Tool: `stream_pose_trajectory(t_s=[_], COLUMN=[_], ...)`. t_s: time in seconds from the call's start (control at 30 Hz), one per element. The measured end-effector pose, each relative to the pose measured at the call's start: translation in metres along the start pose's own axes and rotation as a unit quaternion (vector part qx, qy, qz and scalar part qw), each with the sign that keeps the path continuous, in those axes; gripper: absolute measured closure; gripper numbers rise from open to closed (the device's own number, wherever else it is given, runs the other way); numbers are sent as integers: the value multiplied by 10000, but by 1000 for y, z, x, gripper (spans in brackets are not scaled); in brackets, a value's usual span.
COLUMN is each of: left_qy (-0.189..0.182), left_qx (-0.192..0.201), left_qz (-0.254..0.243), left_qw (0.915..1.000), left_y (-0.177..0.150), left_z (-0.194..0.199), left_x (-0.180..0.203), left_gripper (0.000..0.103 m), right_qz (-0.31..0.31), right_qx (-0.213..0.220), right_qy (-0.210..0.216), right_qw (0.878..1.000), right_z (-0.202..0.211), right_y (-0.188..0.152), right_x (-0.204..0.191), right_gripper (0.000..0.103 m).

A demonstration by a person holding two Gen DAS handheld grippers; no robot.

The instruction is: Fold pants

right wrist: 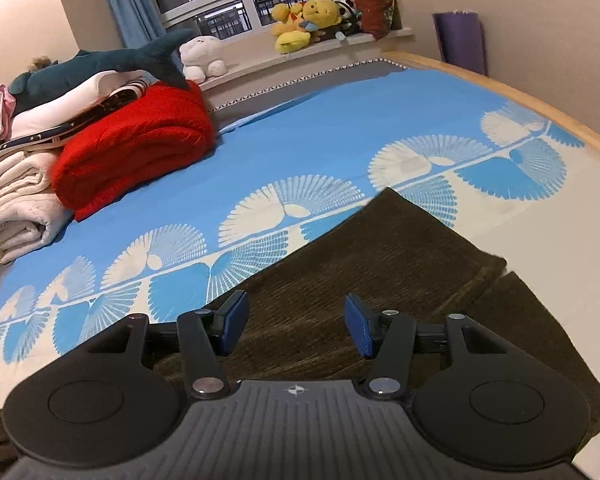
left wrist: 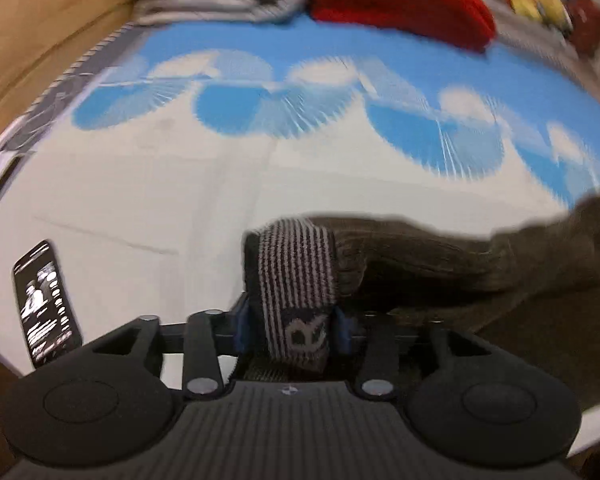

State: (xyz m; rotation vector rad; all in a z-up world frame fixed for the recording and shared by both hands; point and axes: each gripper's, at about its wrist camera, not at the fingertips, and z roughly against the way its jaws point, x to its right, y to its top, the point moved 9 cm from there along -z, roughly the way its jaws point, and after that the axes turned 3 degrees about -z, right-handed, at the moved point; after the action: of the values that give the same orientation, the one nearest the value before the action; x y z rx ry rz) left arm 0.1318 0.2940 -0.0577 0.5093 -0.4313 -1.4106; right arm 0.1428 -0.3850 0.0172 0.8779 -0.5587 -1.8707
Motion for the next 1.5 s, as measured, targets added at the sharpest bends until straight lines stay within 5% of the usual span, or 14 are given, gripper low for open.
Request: stream_pose_trajectory(t_s=[0.1, 0.23, 0.37, 0.43, 0.5, 0.63, 0.7, 0.83, 0.87, 1.03, 1.5], left_qy=[-247, -1320, -2466, -2755, -2500, -1821, -1413, -741, -667, -367, 22], left_qx=[424, 604, -98, -514, -633, -992, -1106, -1265, -1280, -1303, -1278], left_qz=[764, 1791, 2276, 2677, 3121, 4209, 4453, 4360, 4270, 3538, 2360], left_qw=[9959, 9731, 9420, 9218, 9144, 8831, 8772, 8879, 8926, 9255, 9633], left_y=[11, 27, 31, 31, 34, 22, 17, 9, 7, 13, 23], left_z=[22, 31, 11, -1, -15, -44, -54, -61, -63, -60, -61], left_x=[-14, -7, 29, 43, 41, 25, 17, 9, 6, 13, 39], left_gripper=[48, 50, 48, 42, 24, 29, 36, 85, 88, 90, 89], right_qz=[-290, -409, -295, -213, -210, -448, -552, -723, -793, -1090, -1520], right_qx=[-115, -134, -167, -199, -241, -459, -566, -731, -791, -1041, -1084], right_qy=[79, 87, 116, 133, 168, 324, 399, 501, 512, 525, -406], right_qw=[9995, 9990, 9994, 9995, 9993, 9974, 9961, 9934, 9924, 9872, 9816], right_z=[-2, -6, -12, -17, -23, -41, -52, -80, -90, -144, -273], right_y=[-1, 0, 1, 1, 2, 0, -1, 0, 0, 1, 0], right_x=[7, 10, 3, -1, -5, -12, -19, -33, -37, -52, -33], right_gripper=[48, 48, 48, 48, 48, 48, 48, 48, 48, 48, 46])
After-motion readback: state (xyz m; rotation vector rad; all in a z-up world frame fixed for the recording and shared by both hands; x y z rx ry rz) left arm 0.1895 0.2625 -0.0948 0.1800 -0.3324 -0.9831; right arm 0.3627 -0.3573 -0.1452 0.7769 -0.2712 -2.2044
